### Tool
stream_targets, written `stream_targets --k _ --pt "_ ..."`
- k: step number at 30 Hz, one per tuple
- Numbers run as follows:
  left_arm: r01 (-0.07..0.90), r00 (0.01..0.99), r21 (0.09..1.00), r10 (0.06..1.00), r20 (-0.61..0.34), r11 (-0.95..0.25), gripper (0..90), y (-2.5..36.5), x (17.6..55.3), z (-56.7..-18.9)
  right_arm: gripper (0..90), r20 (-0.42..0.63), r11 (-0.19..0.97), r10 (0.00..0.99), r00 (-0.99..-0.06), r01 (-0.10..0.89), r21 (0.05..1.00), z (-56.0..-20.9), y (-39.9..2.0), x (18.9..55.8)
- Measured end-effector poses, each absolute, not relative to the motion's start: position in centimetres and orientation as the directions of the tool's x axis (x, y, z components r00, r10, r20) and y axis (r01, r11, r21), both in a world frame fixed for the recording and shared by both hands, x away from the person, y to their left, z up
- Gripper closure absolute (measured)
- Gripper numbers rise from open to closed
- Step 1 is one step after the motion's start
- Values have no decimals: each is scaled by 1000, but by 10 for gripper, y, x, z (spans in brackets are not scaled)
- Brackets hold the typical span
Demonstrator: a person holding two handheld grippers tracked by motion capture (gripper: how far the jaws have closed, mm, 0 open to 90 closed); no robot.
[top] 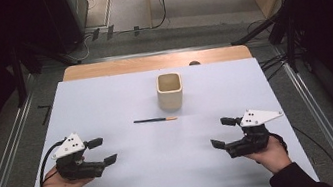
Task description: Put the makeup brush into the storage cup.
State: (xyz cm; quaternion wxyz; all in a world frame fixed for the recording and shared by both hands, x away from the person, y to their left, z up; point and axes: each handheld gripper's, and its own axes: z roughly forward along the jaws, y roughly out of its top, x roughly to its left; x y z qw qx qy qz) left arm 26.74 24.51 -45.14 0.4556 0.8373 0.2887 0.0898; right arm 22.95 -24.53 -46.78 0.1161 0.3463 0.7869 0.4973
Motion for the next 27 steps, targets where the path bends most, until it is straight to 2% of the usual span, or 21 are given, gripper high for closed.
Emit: stream_targets --k 27 --pt "401 822 809 558 -111 -430 232 241 267 -453 158 160 248 671 -724 423 872 -466 -248 231"
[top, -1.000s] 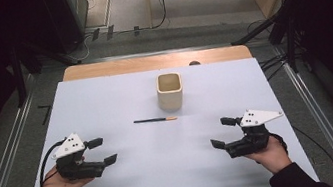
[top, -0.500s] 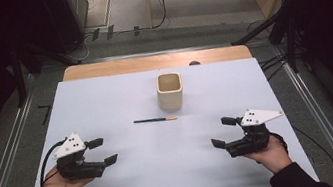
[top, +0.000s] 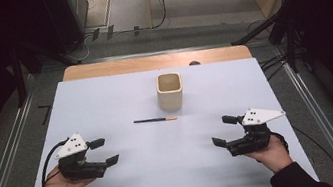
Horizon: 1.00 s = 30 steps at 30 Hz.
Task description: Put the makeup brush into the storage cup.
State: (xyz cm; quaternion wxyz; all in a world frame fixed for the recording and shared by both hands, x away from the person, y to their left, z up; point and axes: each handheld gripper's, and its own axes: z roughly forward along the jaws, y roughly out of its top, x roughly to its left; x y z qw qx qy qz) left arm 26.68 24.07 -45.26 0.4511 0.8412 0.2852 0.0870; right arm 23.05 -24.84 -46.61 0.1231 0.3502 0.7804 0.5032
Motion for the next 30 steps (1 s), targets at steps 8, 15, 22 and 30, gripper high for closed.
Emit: stream_targets --k 8,15,22,30 --pt "403 821 812 559 -115 -423 232 242 268 -453 158 123 279 648 -751 385 880 -464 -240 236" --pt "406 819 810 561 -118 -422 233 242 268 -453 158 117 286 638 -761 374 882 -464 -232 242" --pt "406 820 810 560 -118 -423 233 242 268 -453 159 118 278 635 -764 368 888 -463 -226 250" --pt "407 820 811 560 -121 -420 232 242 268 -453 159 116 279 632 -766 364 889 -465 -217 260"
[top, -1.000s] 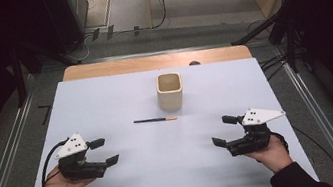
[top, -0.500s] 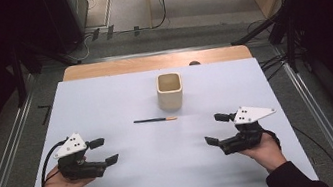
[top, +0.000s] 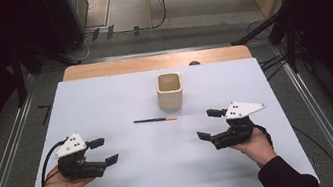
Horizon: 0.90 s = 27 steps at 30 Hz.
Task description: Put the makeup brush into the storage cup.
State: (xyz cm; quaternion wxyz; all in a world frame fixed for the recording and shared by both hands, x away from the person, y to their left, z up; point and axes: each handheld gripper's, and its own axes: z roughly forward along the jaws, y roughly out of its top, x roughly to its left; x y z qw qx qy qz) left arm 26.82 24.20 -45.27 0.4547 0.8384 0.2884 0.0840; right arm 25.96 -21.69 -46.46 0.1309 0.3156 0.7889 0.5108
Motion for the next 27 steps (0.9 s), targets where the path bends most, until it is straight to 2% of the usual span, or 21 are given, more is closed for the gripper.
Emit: stream_targets --k 27 --pt "406 821 813 557 -125 -418 226 242 269 -452 174 123 270 613 -781 353 896 -467 -185 286"
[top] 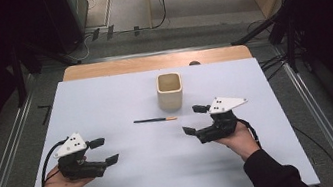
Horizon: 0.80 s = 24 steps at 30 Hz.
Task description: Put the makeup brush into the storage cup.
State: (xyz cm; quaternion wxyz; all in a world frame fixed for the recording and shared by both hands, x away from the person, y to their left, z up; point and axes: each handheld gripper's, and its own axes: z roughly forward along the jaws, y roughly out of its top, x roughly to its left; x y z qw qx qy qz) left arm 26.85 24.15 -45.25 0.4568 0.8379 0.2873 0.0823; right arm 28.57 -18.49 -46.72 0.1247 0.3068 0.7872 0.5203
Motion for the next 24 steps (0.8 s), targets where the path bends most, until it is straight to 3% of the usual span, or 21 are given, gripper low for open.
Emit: stream_targets --k 24 --pt "410 819 813 560 -128 -413 224 244 269 -452 180 121 258 598 -792 333 907 -466 -160 306"
